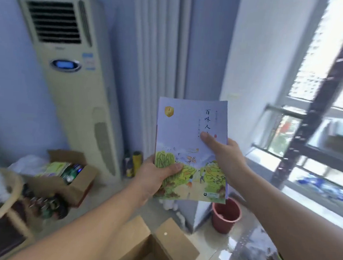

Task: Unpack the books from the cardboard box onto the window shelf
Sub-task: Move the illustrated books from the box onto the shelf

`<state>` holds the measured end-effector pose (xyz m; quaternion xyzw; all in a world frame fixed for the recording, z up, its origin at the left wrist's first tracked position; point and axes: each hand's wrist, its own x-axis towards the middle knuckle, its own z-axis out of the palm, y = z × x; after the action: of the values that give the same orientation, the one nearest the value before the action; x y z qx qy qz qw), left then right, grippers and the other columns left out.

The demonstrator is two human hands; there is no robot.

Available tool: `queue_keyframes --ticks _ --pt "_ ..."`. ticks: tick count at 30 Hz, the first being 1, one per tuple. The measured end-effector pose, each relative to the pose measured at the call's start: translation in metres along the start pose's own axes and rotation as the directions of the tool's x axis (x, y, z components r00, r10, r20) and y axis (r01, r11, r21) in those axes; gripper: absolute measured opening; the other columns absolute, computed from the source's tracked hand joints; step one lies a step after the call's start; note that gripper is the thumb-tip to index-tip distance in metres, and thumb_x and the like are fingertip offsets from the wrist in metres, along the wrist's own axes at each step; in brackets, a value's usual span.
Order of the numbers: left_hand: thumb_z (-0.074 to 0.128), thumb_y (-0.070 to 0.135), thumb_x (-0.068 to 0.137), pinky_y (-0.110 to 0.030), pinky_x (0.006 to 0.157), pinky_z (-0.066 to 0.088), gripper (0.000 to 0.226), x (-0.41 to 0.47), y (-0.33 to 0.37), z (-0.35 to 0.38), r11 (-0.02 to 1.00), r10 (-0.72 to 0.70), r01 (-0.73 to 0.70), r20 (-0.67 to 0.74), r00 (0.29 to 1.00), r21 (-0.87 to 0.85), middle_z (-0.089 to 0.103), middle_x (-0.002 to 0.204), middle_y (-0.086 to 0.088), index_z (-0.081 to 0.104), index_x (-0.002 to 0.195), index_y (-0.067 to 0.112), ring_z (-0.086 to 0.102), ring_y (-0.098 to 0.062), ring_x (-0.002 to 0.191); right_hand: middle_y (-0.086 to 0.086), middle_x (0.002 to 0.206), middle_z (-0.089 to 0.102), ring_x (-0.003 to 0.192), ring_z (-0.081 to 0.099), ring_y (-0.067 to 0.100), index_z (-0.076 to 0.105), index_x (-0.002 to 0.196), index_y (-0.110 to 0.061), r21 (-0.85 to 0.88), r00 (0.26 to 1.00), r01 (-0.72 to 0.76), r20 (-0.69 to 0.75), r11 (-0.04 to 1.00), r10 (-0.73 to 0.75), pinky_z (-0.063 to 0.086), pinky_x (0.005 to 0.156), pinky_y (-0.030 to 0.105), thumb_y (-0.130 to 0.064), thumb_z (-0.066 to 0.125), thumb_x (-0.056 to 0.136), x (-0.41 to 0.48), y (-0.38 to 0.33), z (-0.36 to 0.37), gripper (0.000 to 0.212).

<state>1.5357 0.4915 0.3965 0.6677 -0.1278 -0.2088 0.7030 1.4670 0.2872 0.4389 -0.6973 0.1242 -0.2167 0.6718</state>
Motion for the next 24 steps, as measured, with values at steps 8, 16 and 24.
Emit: queue_keyframes --ticks 8,16,24 --pt "0.100 0.035 0.065 -0.059 0.069 0.065 0.060 -0.049 0.029 0.157 0.997 0.041 -0.062 0.384 0.923 0.044 0.083 0.100 -0.015 0.073 0.114 0.012 0.081 -0.038 0.087 -0.003 0.100 0.085 0.091 0.082 0.019 0.083 0.104 -0.027 -0.030 0.934 0.132 -0.330 0.991 -0.135 0.061 0.084 0.039 -0.041 0.081 0.089 -0.110 -0.054 -0.159 0.020" --pt "0.095 0.023 0.074 -0.055 0.073 0.066 0.056 -0.128 0.006 0.376 0.996 0.067 -0.086 0.648 0.758 -0.002 0.081 0.106 -0.019 0.070 0.121 0.008 0.080 -0.042 0.092 0.006 0.104 0.084 0.094 0.081 0.027 0.082 0.110 -0.020 -0.055 0.809 0.149 -0.567 0.987 -0.154 0.064 0.075 0.034 -0.041 0.084 0.079 -0.255 -0.082 -0.352 0.038" --pt "0.094 0.022 0.077 -0.037 0.066 0.066 0.039 -0.247 -0.036 0.603 0.999 0.031 -0.050 0.832 0.554 -0.004 0.083 0.101 -0.013 0.077 0.111 0.011 0.082 -0.034 0.088 0.002 0.099 0.085 0.087 0.082 0.023 0.081 0.110 -0.022 -0.111 0.627 0.069 -0.769 0.991 -0.130 0.064 0.065 0.025 -0.044 0.088 0.076 -0.419 -0.101 -0.548 0.042"
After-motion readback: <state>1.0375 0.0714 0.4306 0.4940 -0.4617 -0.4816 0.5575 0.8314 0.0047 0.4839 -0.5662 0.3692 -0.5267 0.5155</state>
